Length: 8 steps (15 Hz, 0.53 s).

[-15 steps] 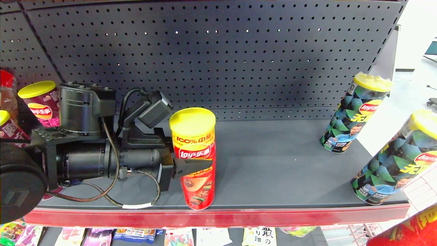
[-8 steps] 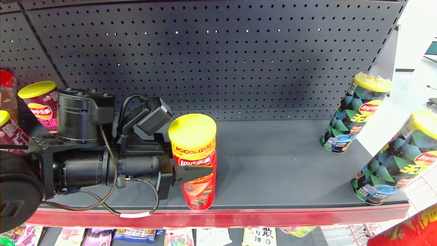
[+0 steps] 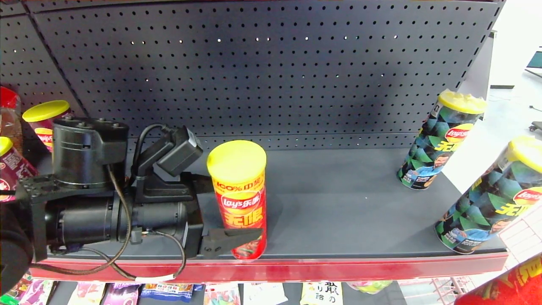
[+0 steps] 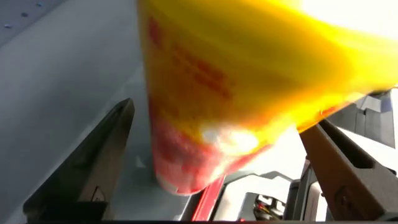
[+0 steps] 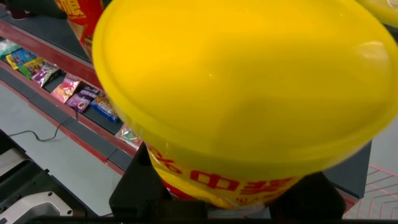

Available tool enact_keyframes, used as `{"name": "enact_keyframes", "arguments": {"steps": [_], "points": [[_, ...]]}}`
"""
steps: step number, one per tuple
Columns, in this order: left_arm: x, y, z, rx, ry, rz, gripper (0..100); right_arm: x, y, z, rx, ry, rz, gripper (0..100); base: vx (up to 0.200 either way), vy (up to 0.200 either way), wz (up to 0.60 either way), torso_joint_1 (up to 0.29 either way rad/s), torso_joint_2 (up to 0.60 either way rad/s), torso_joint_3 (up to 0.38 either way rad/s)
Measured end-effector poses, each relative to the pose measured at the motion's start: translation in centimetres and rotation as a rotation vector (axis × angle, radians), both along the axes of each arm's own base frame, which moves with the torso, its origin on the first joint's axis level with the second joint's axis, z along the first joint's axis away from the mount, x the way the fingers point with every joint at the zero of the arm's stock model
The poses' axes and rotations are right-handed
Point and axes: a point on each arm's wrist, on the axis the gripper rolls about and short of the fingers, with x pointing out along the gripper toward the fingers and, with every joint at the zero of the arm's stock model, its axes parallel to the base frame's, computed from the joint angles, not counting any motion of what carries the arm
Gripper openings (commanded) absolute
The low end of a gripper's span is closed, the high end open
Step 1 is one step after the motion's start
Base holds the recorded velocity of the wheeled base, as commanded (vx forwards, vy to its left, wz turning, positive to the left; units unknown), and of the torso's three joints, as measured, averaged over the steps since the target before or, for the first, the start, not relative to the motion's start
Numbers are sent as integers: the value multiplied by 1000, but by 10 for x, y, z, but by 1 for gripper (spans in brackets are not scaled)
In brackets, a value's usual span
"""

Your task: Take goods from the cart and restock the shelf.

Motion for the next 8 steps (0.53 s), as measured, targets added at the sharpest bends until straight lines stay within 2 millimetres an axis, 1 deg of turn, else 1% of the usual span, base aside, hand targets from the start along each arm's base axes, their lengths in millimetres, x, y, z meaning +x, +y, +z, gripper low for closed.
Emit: {"name": "enact_keyframes", "arguments": {"steps": [3,6,7,8], "points": [[-11,13,4,-14,-7,26,100,1,0,-1,-1,5,-1,0,0,0,0,0,0,0],[-32,31,5,-46,18,72,100,1,0,-1,-1,7,-1,0,0,0,0,0,0,0],[-39,38,6,-46,6,110,100,1,0,-1,-1,10,-1,0,0,0,0,0,0,0],[-46,49,6,-38,-19,190,100,1,0,-2,-1,12,-1,0,0,0,0,0,0,0]]}}
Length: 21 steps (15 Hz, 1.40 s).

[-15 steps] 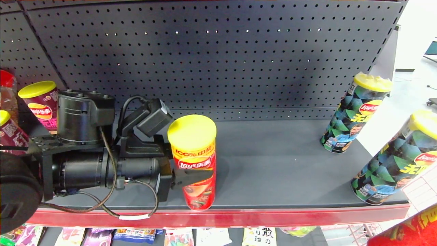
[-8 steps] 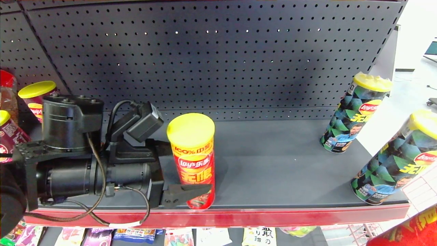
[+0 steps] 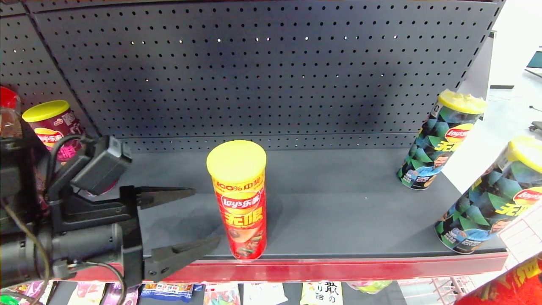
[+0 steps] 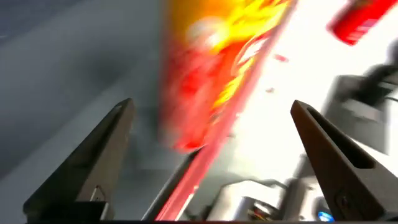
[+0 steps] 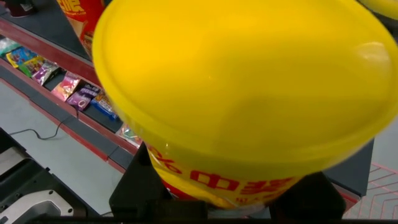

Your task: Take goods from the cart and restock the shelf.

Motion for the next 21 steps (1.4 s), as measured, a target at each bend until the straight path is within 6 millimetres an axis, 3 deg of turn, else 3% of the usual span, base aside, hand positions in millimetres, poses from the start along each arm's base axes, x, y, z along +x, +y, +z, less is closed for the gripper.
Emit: {"name": "enact_keyframes", "arguments": {"steps": [3,6,10,15,21], "points": [[-20,29,-7,90,-73,401,100,1,0,-3,-3,14,-11,0,0,0,0,0,0,0],[-39,44,-12,117,-122,577,100,2,0,-4,-4,21,-11,0,0,0,0,0,0,0],[-46,55,-5,187,-235,632,100,3,0,-4,-4,25,-12,0,0,0,0,0,0,0],[-48,59,-3,197,-249,675,100,3,0,-4,-4,24,-13,0,-160,0,0,3,3,2],[-49,60,-2,210,-268,669,100,2,0,-6,-4,25,-13,0,0,33,0,2,0,0]]}}
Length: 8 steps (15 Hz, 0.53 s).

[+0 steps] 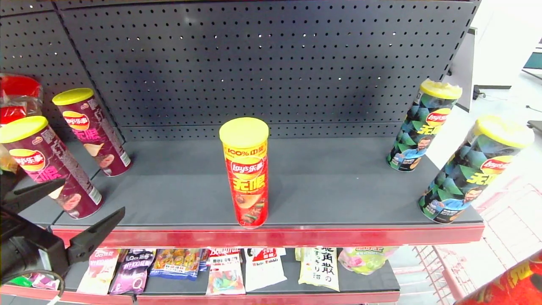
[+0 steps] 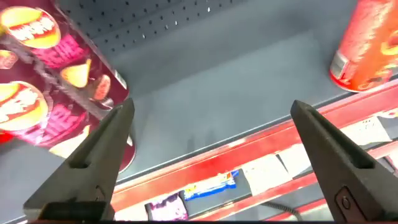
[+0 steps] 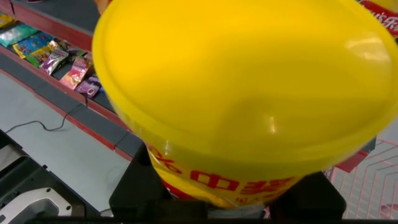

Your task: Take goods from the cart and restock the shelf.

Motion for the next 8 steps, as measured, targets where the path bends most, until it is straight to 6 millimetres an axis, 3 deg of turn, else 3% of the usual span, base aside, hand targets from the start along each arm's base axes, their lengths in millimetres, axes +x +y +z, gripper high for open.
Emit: {"name": "enact_keyframes", "arguments": {"steps": [8], "points": [[-1,0,-3,-2,8,3,100,1,0,0,-1,6,1,0,0,200,0,4,4,4]]}}
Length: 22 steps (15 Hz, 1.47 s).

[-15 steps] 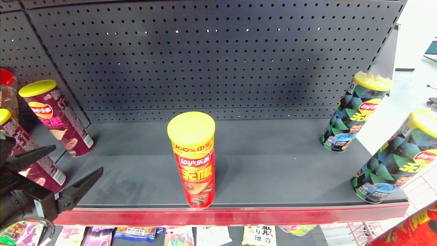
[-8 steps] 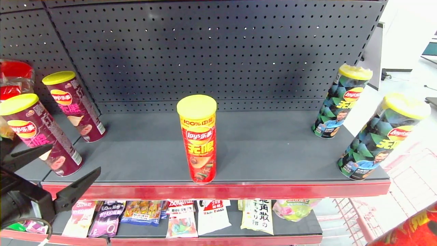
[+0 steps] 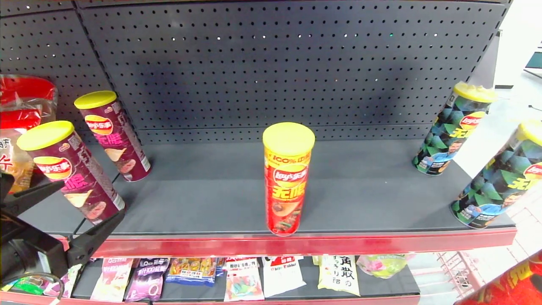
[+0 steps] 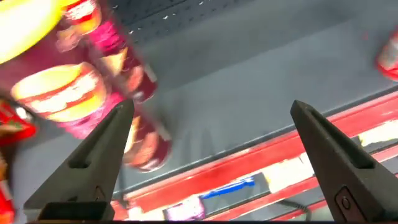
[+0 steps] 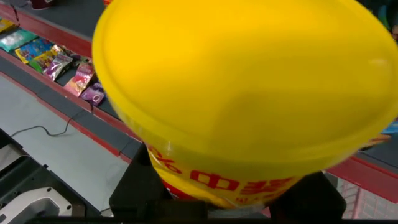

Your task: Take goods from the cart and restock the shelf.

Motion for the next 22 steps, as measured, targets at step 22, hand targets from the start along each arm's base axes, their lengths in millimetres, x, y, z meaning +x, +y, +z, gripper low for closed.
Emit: {"name": "enact_keyframes", "arguments": {"steps": [22], "points": [[5,-28,-8,-53,137,-397,100,226,82,81,-42,-42,245,0,0,0,0,0,0,0]]}}
